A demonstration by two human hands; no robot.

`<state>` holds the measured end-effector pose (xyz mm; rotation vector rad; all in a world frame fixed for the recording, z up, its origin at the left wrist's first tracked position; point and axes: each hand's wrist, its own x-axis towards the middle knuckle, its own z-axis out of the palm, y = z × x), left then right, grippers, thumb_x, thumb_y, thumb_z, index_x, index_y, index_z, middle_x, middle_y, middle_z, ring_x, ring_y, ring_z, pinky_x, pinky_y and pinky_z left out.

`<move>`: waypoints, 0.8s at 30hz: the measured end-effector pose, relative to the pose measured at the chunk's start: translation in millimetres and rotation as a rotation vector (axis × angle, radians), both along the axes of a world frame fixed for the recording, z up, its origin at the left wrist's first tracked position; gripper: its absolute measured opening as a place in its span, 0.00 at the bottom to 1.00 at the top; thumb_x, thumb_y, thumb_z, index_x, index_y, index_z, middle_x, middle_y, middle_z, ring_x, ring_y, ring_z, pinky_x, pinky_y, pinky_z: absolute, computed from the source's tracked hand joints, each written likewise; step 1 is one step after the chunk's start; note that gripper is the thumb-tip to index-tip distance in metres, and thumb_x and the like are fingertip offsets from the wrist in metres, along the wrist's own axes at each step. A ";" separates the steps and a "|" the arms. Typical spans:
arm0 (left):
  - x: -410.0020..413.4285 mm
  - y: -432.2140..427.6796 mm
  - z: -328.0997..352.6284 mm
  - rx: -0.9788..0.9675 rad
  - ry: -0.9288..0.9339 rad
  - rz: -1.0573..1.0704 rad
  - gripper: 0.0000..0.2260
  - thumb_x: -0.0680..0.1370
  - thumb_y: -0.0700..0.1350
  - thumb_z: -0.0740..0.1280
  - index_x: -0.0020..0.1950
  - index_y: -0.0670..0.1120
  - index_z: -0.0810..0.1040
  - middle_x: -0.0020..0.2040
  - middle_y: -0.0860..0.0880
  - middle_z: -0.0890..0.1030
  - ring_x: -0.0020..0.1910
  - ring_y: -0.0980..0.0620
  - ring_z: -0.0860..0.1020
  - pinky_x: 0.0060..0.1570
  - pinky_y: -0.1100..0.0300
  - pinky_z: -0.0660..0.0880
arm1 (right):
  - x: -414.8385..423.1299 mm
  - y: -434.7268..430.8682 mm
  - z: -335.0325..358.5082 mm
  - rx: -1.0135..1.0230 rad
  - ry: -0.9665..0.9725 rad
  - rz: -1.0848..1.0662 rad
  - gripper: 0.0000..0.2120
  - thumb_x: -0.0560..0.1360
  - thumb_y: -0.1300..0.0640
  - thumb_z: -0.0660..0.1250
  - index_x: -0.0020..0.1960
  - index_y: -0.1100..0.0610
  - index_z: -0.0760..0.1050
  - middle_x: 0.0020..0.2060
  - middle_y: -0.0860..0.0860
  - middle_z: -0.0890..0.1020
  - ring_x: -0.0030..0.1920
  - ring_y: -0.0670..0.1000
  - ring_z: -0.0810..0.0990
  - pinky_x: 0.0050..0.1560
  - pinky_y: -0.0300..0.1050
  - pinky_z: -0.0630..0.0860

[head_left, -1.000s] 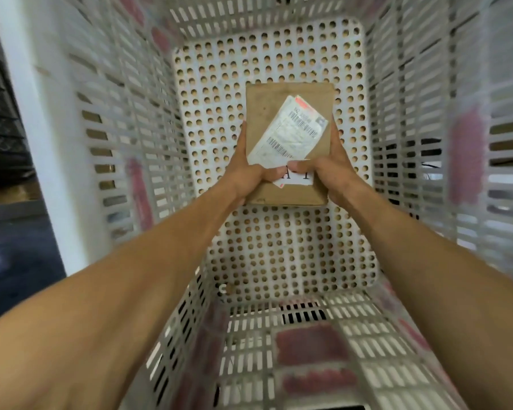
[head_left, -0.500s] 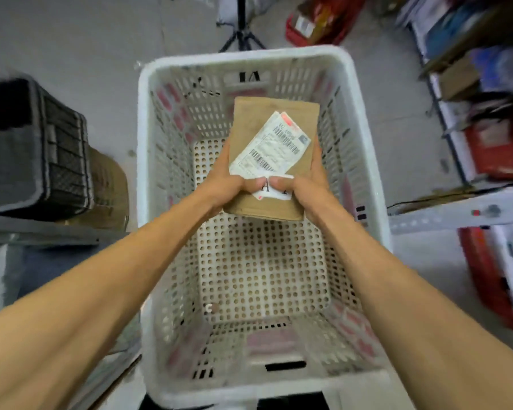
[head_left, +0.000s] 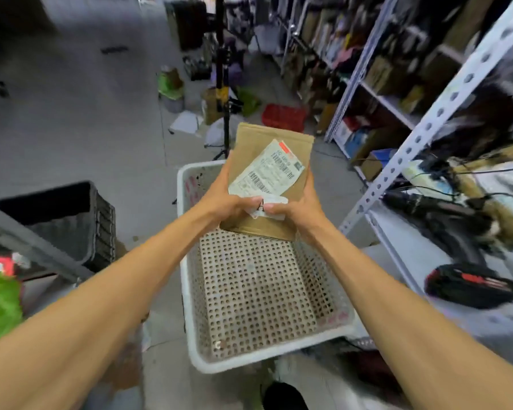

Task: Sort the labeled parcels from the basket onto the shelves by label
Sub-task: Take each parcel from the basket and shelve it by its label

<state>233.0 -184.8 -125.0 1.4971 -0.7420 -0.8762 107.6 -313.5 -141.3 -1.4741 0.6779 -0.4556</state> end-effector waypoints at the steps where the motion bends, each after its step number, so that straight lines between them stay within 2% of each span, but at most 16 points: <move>1: -6.5 6.6 6.7 -0.012 -0.008 -0.027 0.42 0.70 0.30 0.73 0.77 0.49 0.55 0.61 0.55 0.77 0.58 0.63 0.77 0.50 0.69 0.76 | -10.1 9.8 8.5 -0.002 0.002 -0.026 0.58 0.56 0.72 0.78 0.77 0.51 0.52 0.65 0.51 0.76 0.63 0.50 0.77 0.55 0.43 0.79; 4: -30.5 25.9 22.6 -0.036 0.007 -0.085 0.42 0.72 0.32 0.71 0.78 0.50 0.53 0.66 0.52 0.75 0.63 0.58 0.75 0.56 0.66 0.75 | -44.0 38.3 32.7 -0.036 0.031 -0.077 0.62 0.52 0.64 0.80 0.77 0.50 0.51 0.67 0.50 0.75 0.65 0.51 0.75 0.62 0.54 0.76; 6: -48.3 33.3 31.2 -0.067 0.010 -0.151 0.41 0.73 0.33 0.70 0.78 0.52 0.53 0.66 0.53 0.76 0.64 0.57 0.75 0.58 0.63 0.75 | -69.7 53.0 44.4 -0.063 0.051 -0.122 0.63 0.51 0.62 0.80 0.78 0.47 0.49 0.68 0.49 0.74 0.66 0.49 0.74 0.66 0.57 0.73; 11: -103.9 43.7 51.3 -0.117 0.020 -0.309 0.42 0.71 0.35 0.71 0.77 0.56 0.53 0.67 0.53 0.75 0.65 0.56 0.75 0.61 0.58 0.73 | -137.0 81.7 64.2 -0.085 0.062 -0.270 0.62 0.52 0.60 0.79 0.77 0.46 0.50 0.69 0.48 0.73 0.67 0.49 0.73 0.68 0.56 0.71; 14: -142.7 43.5 61.5 -0.129 0.009 -0.381 0.43 0.70 0.37 0.72 0.78 0.54 0.52 0.68 0.51 0.74 0.66 0.54 0.74 0.63 0.56 0.73 | -182.8 91.6 74.1 -0.072 0.041 -0.346 0.61 0.52 0.63 0.78 0.78 0.47 0.49 0.69 0.49 0.73 0.67 0.50 0.73 0.66 0.56 0.72; 18: -190.9 45.4 70.6 -0.123 0.014 -0.445 0.45 0.71 0.36 0.73 0.78 0.55 0.49 0.69 0.51 0.74 0.66 0.54 0.74 0.61 0.58 0.75 | -235.1 101.3 84.5 -0.057 0.030 -0.401 0.62 0.55 0.68 0.78 0.79 0.47 0.46 0.68 0.49 0.74 0.67 0.50 0.73 0.65 0.50 0.72; 21: -226.8 54.6 75.2 -0.102 0.033 -0.418 0.43 0.73 0.31 0.70 0.79 0.51 0.48 0.68 0.49 0.74 0.64 0.55 0.76 0.59 0.60 0.76 | -270.2 111.2 89.1 -0.065 0.037 -0.403 0.60 0.60 0.73 0.77 0.79 0.48 0.44 0.68 0.49 0.73 0.66 0.49 0.73 0.62 0.46 0.73; 24: -263.4 62.8 78.9 -0.091 0.028 -0.424 0.44 0.73 0.31 0.70 0.79 0.53 0.47 0.67 0.51 0.75 0.65 0.54 0.75 0.64 0.54 0.73 | -307.7 121.8 92.1 -0.087 0.023 -0.431 0.57 0.62 0.73 0.76 0.79 0.50 0.47 0.67 0.50 0.73 0.65 0.50 0.73 0.57 0.40 0.74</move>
